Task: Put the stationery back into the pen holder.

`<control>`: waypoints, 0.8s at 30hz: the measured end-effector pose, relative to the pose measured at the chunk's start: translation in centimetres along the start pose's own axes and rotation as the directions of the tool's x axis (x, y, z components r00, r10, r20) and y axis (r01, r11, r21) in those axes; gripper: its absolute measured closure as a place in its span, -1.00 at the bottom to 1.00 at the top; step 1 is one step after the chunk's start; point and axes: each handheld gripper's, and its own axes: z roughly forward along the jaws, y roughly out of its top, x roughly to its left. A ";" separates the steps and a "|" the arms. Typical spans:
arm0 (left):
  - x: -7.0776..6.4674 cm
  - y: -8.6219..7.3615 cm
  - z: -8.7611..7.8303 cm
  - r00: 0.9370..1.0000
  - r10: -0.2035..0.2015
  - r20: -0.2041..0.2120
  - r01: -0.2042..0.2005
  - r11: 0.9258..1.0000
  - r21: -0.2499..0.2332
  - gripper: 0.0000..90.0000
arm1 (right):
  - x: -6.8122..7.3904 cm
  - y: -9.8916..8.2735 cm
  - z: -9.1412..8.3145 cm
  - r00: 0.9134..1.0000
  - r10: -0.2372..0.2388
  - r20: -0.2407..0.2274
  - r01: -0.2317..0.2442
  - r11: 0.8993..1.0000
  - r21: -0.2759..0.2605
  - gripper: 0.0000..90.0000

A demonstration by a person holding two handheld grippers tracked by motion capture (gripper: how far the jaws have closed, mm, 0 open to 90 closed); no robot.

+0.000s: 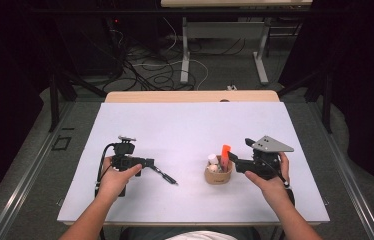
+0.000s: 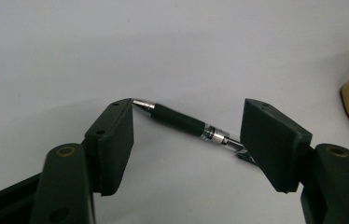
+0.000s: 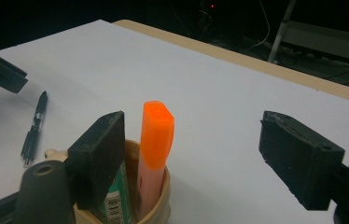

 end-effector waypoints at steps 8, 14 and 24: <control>0.4 0.5 0.2 0.982 -0.187 0.004 0.186 0.982 0.020 0.03 | -0.3 0.1 -0.1 1.000 0.011 0.003 -0.011 1.000 -0.001 -0.49; 0.7 0.6 0.7 0.970 -0.244 0.000 0.244 0.970 0.014 0.07 | -0.5 0.1 -0.3 1.000 0.017 0.010 -0.017 1.000 -0.006 -0.49; 0.1 1.0 1.1 0.994 -0.103 -0.045 0.105 0.993 0.051 0.04 | -0.6 0.1 -0.3 1.000 0.019 0.005 -0.019 1.000 -0.002 -0.48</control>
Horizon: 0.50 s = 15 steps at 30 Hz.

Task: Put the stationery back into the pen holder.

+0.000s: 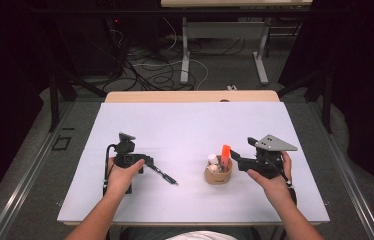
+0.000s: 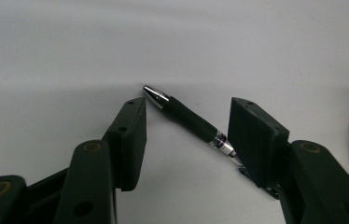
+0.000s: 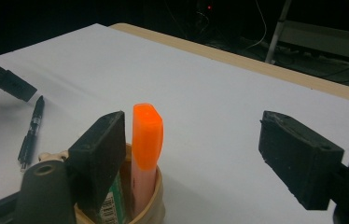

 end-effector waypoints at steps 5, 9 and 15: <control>-0.2 0.6 -0.1 0.999 0.020 0.027 -0.021 0.999 0.033 0.08 | 0.0 0.0 0.1 1.000 -0.003 0.000 0.003 1.000 0.001 -0.48; -0.3 0.8 0.4 0.999 0.023 0.041 -0.025 0.999 0.045 0.09 | 0.0 -0.1 0.1 1.000 0.001 0.001 -0.001 1.000 0.001 -0.47; -1.3 1.1 0.9 1.000 0.004 0.026 -0.005 0.999 0.053 0.15 | 0.0 -0.1 0.1 1.000 0.001 0.004 -0.001 1.000 0.000 -0.47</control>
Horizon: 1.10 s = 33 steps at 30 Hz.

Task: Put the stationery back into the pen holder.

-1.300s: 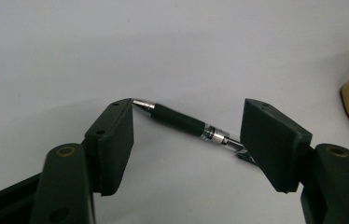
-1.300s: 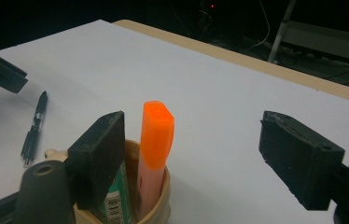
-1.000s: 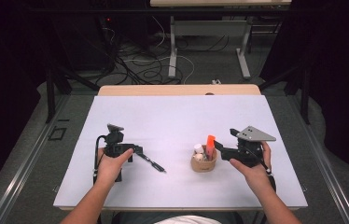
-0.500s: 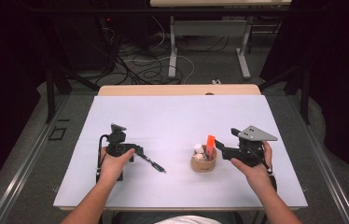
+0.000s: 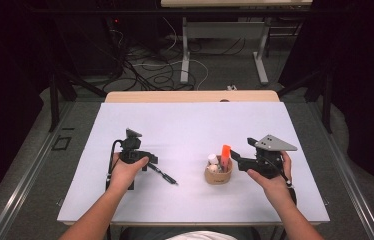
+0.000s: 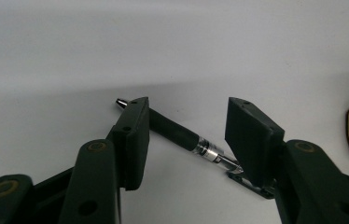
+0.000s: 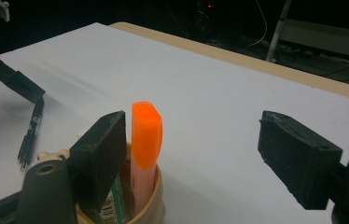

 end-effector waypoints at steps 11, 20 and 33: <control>-2.3 -0.1 1.2 0.999 0.032 0.015 -0.032 0.999 0.009 0.46 | 0.0 0.0 -0.1 1.000 0.001 -0.005 -0.001 1.000 -0.006 -0.46; -5.2 -1.2 2.9 0.992 0.113 0.057 -0.117 0.991 0.066 1.00 | -0.1 0.0 -0.1 1.000 0.002 -0.006 -0.002 1.000 -0.002 -0.46; -6.5 -2.8 4.1 0.981 0.178 0.073 -0.187 0.971 0.150 1.00 | -0.1 0.1 -0.2 1.000 0.002 -0.004 -0.002 1.000 -0.006 -0.46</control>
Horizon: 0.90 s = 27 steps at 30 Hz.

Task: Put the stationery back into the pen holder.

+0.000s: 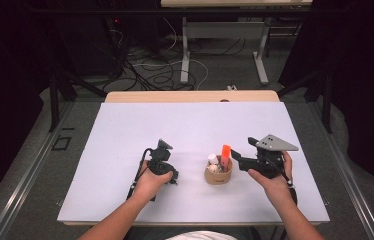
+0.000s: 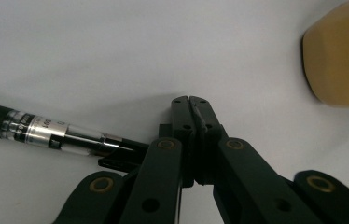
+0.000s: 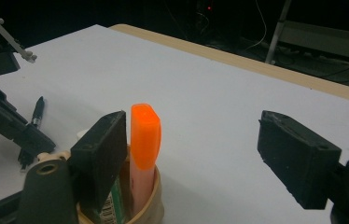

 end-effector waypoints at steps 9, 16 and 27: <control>0.0 -1.3 -0.6 0.999 0.039 0.009 -0.039 0.998 0.055 1.00 | 0.0 0.0 -0.1 1.000 0.001 0.002 -0.001 1.000 0.000 -0.46; 1.1 -2.6 -1.8 0.998 0.066 -0.022 -0.064 0.994 0.090 1.00 | 0.0 0.1 -0.1 1.000 -0.002 0.000 0.002 1.000 -0.007 -0.46; 3.1 -4.2 -3.3 0.995 0.067 -0.070 -0.062 0.995 0.075 1.00 | 0.0 0.2 -0.2 1.000 -0.004 0.007 0.004 1.000 -0.010 -0.46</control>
